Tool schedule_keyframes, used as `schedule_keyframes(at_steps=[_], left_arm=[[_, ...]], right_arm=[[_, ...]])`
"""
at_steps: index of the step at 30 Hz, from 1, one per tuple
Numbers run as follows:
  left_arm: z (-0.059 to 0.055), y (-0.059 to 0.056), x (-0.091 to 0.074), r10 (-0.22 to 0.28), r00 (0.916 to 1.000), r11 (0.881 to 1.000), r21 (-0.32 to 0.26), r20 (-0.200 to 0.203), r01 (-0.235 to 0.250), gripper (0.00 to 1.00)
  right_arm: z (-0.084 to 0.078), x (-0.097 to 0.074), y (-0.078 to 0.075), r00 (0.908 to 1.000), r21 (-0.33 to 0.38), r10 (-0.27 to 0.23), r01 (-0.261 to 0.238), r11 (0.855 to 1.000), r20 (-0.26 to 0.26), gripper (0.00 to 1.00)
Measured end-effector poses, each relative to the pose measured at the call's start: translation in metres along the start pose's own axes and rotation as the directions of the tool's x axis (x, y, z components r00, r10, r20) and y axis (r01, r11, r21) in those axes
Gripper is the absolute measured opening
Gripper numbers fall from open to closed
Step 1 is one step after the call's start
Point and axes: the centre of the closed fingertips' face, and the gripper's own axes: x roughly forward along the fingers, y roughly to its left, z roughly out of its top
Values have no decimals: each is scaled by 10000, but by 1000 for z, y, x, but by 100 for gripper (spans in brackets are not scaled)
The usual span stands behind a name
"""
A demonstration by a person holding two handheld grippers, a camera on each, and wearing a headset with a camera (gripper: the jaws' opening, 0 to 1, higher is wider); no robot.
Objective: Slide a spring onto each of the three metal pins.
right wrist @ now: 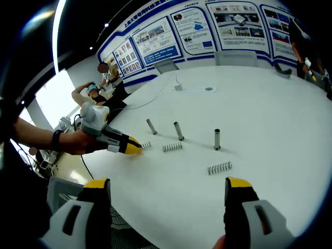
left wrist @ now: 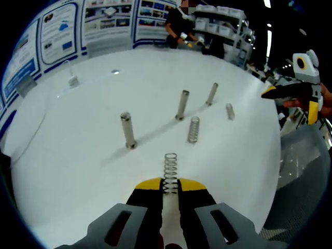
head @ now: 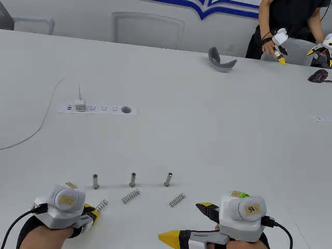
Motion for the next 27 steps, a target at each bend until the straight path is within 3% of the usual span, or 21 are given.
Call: schedule_keyframes(at_steps=[11,27], left_arm=[[-4,-4,-15,-105,9997,9988,-481,202,115,11],[-6,-8,-38,-181,9987,9981,-580,475,208,10]], right_arm=[[0,2,3,9999,-45,117,-117,9999,-32,92],[2,2,8,9995,17,310,-310,9995,34,91]])
